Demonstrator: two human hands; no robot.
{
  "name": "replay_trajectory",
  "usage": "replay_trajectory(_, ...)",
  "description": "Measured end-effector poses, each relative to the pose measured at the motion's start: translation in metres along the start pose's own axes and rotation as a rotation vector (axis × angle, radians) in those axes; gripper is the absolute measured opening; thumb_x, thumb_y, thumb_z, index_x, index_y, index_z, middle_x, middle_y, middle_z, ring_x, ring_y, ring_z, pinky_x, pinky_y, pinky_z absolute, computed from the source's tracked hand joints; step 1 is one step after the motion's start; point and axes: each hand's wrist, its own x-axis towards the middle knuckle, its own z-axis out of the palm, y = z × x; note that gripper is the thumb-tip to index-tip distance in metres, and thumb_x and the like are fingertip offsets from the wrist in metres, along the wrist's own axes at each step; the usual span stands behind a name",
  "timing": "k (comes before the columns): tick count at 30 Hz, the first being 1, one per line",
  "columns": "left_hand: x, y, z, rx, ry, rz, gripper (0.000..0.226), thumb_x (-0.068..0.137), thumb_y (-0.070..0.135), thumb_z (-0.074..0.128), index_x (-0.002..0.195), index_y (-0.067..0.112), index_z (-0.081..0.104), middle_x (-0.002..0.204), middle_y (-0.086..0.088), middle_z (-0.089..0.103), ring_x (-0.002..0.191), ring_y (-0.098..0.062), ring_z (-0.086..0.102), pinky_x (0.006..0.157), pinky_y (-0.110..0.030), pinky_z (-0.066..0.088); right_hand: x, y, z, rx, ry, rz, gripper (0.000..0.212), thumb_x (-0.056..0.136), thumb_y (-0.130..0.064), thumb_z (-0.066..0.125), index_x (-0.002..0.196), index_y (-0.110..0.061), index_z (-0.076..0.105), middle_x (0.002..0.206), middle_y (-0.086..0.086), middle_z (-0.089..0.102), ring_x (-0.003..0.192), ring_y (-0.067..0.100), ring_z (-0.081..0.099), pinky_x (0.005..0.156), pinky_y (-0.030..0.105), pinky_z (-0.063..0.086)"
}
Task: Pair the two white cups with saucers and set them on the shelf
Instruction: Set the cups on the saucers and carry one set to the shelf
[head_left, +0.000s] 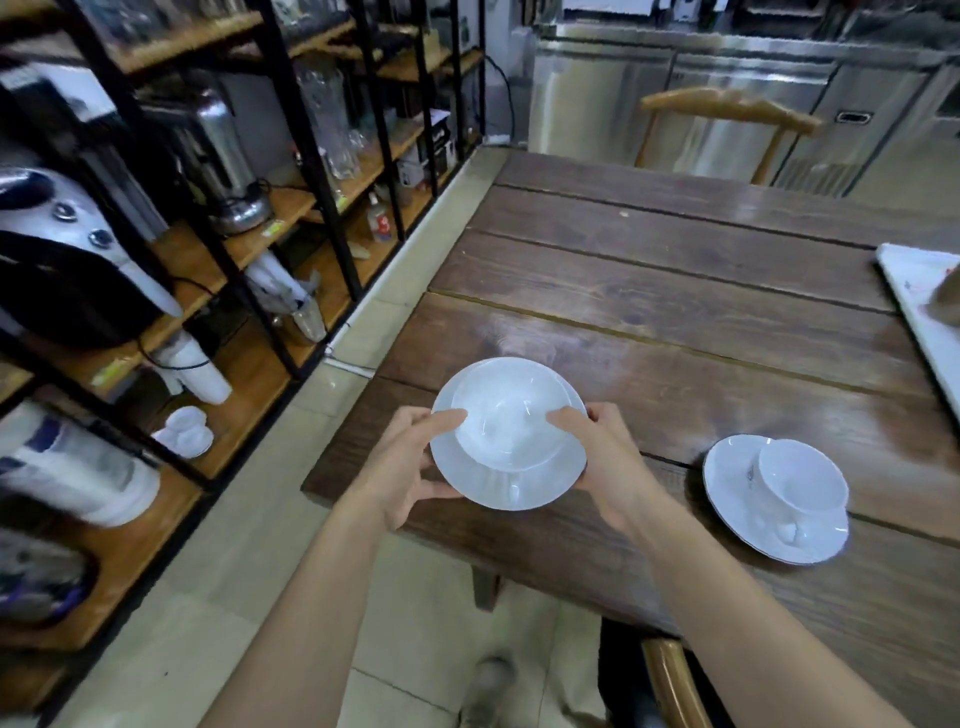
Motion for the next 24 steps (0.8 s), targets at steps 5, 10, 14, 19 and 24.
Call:
replay_trajectory(5,-0.069,-0.011,-0.048,-0.135,0.252,0.095,0.094,0.041,0.055,0.078,0.119,0.014,0.047,0.119,-0.009,0.053,0.104,-0.030,0.055,0.057,-0.038,0.058,-0.031,-0.011,0.062,-0.080,-0.181,-0.064,0.039,0.084,-0.032,0.062,0.110,-0.015,0.040,0.111,0.004,0.054,0.098,0.022,0.058,0.068,0.036,0.051)
replay_trajectory(10,-0.147,-0.019,-0.132,-0.281,0.432,0.193,0.061,0.069,0.039,0.073,0.120,0.013,0.051,0.116,-0.007,0.060,0.096,-0.025,0.061,0.052,-0.033,0.056,-0.080,-0.003,0.155,-0.123,-0.396,-0.104,0.055,0.076,-0.039,0.067,0.116,-0.010,0.044,0.116,0.009,0.056,0.101,0.026,0.059,0.070,0.040,0.053)
replay_trajectory(14,-0.205,-0.033,-0.201,-0.357,0.528,0.246,0.060,0.067,0.044,0.071,0.118,0.014,0.057,0.115,-0.009,0.065,0.100,-0.030,0.063,0.057,-0.036,0.057,-0.119,0.005,0.236,-0.169,-0.542,-0.131,0.062,0.068,-0.045,0.068,0.116,-0.013,0.046,0.117,0.009,0.056,0.103,0.027,0.058,0.071,0.037,0.049)
replay_trajectory(19,-0.276,-0.045,-0.292,-0.452,0.683,0.303,0.036,0.074,0.044,0.067,0.104,0.023,0.065,0.100,-0.004,0.071,0.090,-0.027,0.066,0.054,-0.034,0.056,-0.171,0.020,0.355,-0.194,-0.642,-0.165,0.049,0.075,-0.045,0.067,0.110,-0.018,0.044,0.108,0.001,0.053,0.095,0.019,0.054,0.067,0.033,0.047)
replay_trajectory(24,-0.361,-0.049,-0.387,-0.443,0.877,0.392,0.026,0.072,0.043,0.068,0.092,0.026,0.065,0.088,0.004,0.073,0.087,-0.024,0.066,0.049,-0.031,0.055,-0.238,0.040,0.478,-0.219,-0.779,-0.134,0.060,0.075,-0.047,0.066,0.122,-0.018,0.046,0.114,0.005,0.056,0.105,0.026,0.054,0.093,0.045,0.047)
